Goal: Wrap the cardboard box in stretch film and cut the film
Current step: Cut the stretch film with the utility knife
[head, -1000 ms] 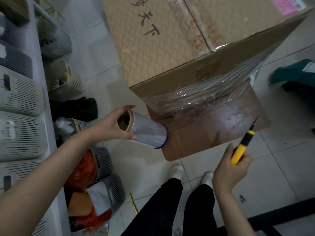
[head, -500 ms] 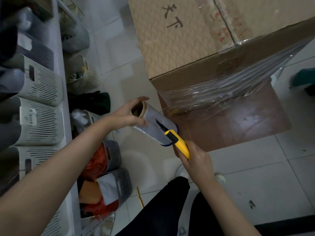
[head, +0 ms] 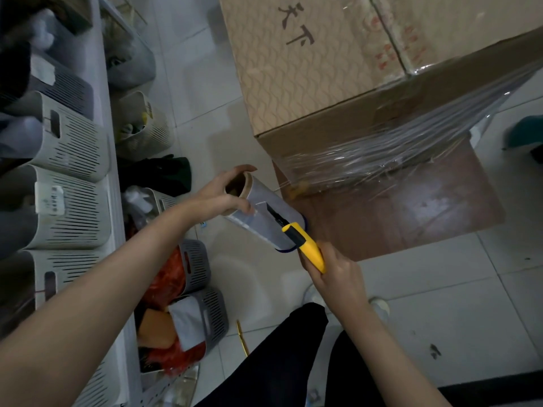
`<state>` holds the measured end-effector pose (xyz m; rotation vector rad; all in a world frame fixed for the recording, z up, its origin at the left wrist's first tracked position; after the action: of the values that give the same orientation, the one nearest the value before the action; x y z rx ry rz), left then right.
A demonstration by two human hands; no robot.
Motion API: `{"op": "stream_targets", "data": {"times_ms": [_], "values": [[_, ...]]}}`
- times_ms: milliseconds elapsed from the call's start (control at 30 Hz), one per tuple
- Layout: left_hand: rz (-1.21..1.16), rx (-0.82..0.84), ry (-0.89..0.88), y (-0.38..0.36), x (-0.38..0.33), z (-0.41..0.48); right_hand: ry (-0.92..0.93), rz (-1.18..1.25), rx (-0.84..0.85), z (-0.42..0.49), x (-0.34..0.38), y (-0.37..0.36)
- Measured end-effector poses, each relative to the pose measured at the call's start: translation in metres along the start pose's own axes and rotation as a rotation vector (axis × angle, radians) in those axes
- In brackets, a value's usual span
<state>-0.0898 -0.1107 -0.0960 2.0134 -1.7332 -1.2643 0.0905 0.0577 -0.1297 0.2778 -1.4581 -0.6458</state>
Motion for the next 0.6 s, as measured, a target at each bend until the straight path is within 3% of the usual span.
{"op": "stream_targets", "data": {"times_ms": [467, 600], "values": [[-0.010, 0.009, 0.003, 0.000, 0.006, 0.004, -0.017, 0.029, -0.090, 0.000, -0.002, 0.012], [-0.018, 0.012, 0.009, 0.000, 0.006, 0.004, -0.013, 0.034, -0.035, 0.005, 0.001, 0.005]]}}
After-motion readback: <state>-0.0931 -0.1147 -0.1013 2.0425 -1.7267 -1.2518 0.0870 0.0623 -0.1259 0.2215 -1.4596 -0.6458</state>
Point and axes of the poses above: each hand's wrist, its own z-axis towards the middle knuckle, its own y-axis out of the back of the hand, x = y × z, the point moved 7 cm from there along z, towards the middle knuckle, and after that the axes turned 12 degrees about z, right-handed, at the moved point
